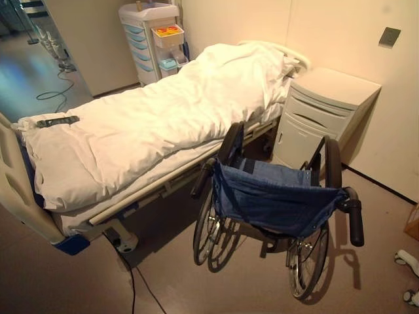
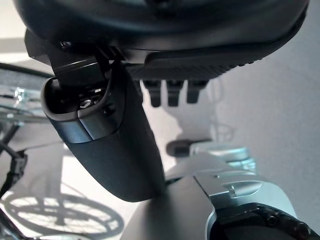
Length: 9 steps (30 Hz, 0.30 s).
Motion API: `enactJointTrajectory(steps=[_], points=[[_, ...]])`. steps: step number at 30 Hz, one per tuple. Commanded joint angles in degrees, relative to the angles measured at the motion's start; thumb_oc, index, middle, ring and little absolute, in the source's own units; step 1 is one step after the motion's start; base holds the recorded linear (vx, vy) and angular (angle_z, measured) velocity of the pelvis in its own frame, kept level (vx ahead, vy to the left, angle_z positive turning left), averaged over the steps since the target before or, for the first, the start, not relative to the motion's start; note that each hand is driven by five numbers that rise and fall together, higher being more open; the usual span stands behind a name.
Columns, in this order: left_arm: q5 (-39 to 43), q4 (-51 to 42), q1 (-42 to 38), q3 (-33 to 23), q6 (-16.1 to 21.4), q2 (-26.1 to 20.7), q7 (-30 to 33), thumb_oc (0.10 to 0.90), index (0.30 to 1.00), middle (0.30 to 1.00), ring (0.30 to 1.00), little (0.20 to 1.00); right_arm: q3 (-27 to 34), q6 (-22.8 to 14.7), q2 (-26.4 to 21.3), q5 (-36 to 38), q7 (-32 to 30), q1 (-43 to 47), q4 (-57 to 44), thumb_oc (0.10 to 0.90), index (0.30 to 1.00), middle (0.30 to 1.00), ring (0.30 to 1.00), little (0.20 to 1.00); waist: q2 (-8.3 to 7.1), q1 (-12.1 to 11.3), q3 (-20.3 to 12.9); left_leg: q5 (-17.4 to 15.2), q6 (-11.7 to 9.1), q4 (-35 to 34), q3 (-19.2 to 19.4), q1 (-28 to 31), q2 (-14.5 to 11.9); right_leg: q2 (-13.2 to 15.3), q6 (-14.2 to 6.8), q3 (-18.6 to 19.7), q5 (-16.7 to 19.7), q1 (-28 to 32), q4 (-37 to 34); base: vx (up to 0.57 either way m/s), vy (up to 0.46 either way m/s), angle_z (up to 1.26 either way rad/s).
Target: Push the wheelchair next to the bed
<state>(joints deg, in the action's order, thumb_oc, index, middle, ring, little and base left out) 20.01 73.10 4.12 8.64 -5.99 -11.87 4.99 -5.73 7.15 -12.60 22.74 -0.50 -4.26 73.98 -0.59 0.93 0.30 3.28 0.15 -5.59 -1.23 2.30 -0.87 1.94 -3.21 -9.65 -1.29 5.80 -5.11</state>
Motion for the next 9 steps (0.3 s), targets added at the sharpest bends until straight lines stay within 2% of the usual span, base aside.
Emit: enactJointTrajectory(steps=[1,9], points=[[0.23,3.43,-2.47,0.62,-1.45,1.11,-1.63,0.800,0.900,0.900,0.900,0.900,-3.54,0.40,2.02,-1.33,1.36,1.50,2.45,0.800,0.900,0.900,0.900,0.900,0.63,-0.61,0.29,-1.67,-0.42,0.59,1.51,0.48,0.86,0.85,-1.58,3.33,3.96,-2.86,1.80,0.00,0.000,0.00],[1.20,3.71,-2.46,0.71,-2.22,1.40,-1.62,0.800,0.900,0.900,0.900,0.900,-2.22,-0.32,2.21,-0.02,1.85,1.17,3.83,0.800,0.900,0.900,0.900,0.900,1.03,-0.27,0.33,-1.74,-0.33,0.59,1.28,0.57,1.10,0.97,-1.61,3.51,3.87,-2.84,1.94,0.00,0.000,0.00]])
